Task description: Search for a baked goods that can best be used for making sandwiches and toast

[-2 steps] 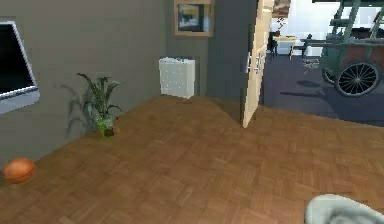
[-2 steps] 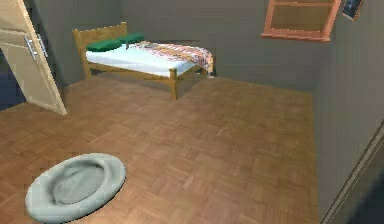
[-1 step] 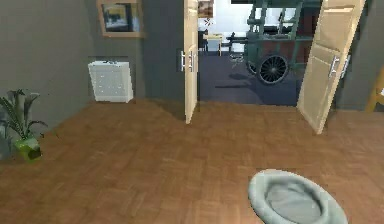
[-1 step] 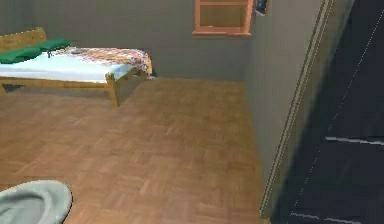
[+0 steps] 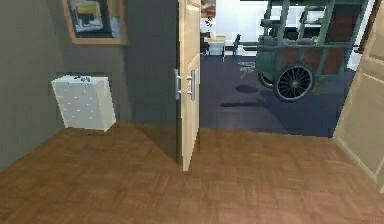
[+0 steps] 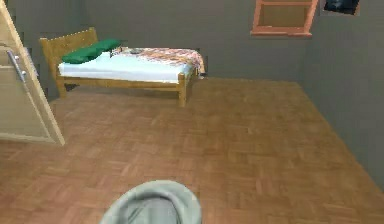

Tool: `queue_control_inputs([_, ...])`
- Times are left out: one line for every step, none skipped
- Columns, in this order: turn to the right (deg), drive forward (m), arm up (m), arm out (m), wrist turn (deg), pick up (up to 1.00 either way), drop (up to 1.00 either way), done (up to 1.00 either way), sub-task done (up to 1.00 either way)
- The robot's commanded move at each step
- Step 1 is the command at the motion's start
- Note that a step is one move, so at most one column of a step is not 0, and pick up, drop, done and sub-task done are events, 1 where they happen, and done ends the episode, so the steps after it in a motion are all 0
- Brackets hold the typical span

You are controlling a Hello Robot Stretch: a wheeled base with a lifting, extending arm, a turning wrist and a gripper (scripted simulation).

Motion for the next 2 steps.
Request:
queue_control_inputs([6.0,0.00,0.00,0.00,0.0,0.00,0.00,0.00,0.00])
queue_control_inputs([0.0,0.70,0.00,0.00,0.0,0.00,0.00,0.00,0.00])
